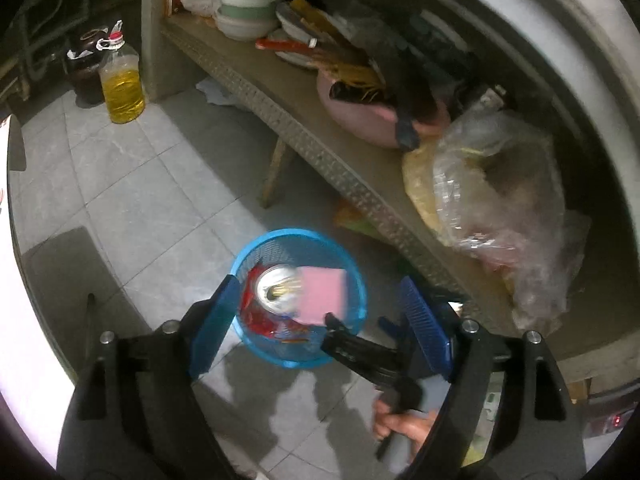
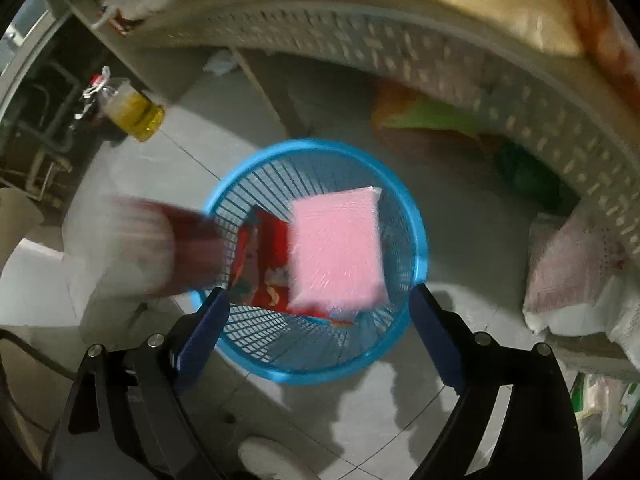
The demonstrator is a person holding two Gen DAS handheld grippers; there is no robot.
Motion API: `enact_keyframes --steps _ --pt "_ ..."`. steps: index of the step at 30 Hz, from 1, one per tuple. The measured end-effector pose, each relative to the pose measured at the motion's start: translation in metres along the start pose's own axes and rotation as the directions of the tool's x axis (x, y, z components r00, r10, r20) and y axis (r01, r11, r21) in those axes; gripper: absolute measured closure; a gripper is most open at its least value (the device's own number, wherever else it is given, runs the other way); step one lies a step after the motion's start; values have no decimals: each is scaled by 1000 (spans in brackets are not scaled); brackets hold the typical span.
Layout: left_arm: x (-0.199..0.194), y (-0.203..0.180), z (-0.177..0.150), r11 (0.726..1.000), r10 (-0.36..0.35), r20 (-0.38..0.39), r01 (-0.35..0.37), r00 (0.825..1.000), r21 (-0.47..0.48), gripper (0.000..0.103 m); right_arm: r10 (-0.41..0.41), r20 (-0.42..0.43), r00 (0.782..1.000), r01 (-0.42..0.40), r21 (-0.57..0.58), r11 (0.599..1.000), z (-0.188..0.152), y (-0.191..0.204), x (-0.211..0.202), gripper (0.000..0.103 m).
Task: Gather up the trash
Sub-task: 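Open both grippers to drop the can and sponge into the wastebasket, then move both tools back to the table toward the green bottle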
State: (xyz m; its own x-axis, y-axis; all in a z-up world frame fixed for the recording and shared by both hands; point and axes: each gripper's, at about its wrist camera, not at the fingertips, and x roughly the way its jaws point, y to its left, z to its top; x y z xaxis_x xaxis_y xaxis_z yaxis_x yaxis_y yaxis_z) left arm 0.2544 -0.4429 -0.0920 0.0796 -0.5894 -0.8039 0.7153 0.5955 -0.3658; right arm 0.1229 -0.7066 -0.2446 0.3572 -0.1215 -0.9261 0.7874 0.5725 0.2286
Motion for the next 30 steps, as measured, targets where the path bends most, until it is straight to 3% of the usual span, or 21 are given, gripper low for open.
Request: enact_keyframes --steps 4,10,13,18,22,24,27,30 --pt "-36 -1 -11 997 17 64 -22 998 69 25 0 21 1000 0 13 1000 -14 -10 -6 15" --pt "-111 2 -51 992 50 129 -64 990 106 24 47 93 995 -43 -52 998 -53 -6 -67 15" --pt "-159 5 -87 990 58 149 -76 987 120 24 93 121 988 -79 -118 990 -77 8 -105 15" --pt "-243 26 -159 991 62 219 -87 974 106 20 235 151 960 -196 -235 952 -118 39 -183 15" --pt "-302 63 -224 984 164 278 -177 947 23 20 380 141 914 -316 -339 886 -148 71 -236 15" --pt "-331 85 -257 969 246 294 -243 924 -46 20 449 122 885 -370 -402 838 -164 93 -259 15" --pt "-370 118 -307 929 369 304 -333 879 -165 20 522 76 849 -432 -469 770 -184 125 -281 15" --pt "-399 146 -344 884 449 299 -371 842 -284 20 592 -4 806 -512 -507 694 -203 156 -290 15"
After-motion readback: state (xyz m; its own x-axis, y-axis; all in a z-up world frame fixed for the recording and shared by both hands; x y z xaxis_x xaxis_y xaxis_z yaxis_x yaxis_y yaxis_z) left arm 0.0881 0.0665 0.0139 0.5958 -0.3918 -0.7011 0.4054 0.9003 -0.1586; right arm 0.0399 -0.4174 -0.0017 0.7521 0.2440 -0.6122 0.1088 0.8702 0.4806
